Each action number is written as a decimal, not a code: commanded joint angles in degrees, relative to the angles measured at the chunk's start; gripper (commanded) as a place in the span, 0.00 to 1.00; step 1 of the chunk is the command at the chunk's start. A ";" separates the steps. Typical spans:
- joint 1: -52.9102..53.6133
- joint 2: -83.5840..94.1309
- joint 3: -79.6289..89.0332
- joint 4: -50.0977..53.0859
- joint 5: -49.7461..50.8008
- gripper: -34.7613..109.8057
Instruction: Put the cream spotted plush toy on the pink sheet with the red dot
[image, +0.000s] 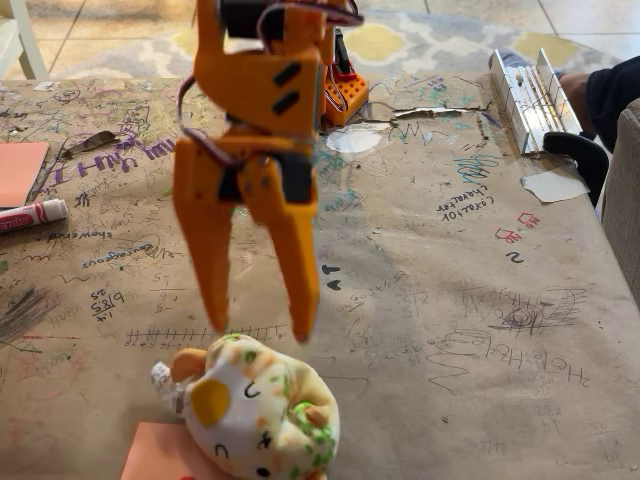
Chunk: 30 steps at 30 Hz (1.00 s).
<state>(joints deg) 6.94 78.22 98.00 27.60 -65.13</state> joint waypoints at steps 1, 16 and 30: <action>3.08 0.09 -4.39 -5.71 -0.35 0.43; 3.08 34.01 26.81 14.59 12.74 0.24; -13.80 114.87 62.93 57.57 8.00 0.24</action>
<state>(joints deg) -5.36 171.47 157.59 79.28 -50.19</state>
